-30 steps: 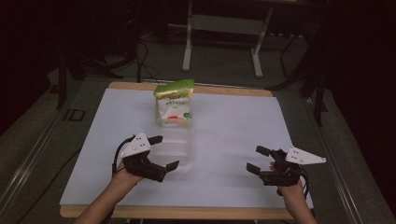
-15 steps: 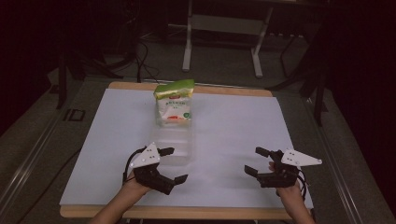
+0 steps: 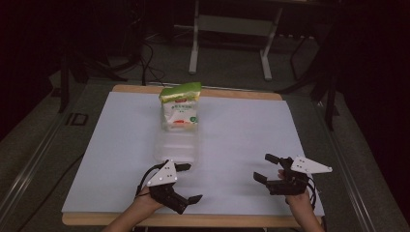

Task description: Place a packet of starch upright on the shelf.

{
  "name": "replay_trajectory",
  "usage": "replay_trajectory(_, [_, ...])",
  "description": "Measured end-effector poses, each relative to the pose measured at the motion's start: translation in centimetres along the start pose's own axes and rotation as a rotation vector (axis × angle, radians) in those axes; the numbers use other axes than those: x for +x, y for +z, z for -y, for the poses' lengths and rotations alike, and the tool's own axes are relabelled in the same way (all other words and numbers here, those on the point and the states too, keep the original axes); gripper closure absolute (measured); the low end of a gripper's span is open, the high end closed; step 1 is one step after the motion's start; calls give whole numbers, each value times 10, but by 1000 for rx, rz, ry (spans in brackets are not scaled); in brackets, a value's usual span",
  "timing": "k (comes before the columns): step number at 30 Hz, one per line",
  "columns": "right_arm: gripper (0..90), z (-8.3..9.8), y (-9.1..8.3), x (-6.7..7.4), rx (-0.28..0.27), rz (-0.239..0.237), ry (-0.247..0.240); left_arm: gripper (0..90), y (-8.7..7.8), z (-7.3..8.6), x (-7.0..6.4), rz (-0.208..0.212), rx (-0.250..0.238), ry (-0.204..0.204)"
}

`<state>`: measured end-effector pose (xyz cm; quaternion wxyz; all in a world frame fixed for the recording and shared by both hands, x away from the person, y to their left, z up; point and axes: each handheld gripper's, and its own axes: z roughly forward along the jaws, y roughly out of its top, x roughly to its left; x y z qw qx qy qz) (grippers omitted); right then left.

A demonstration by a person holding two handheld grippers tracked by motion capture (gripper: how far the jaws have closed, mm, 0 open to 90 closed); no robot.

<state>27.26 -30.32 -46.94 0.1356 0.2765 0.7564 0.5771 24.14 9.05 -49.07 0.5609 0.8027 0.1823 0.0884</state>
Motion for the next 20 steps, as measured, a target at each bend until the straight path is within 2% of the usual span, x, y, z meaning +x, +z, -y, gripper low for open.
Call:
replay_trajectory(4, [141,1,1,0,6,-1,-11,0,5,7,-1,2,25,7])
replay_trajectory(7, [141,3,2,0,13,15,-33,0,7,10,0,9,26,8])
replay_trajectory(14, [143,6,2,-4,8,7,-15,0,13,15,-3,15,50,56])
replay_trajectory(20, [145,6,3,-4,12,0,-17,0,14,16,-3,22,55,56])
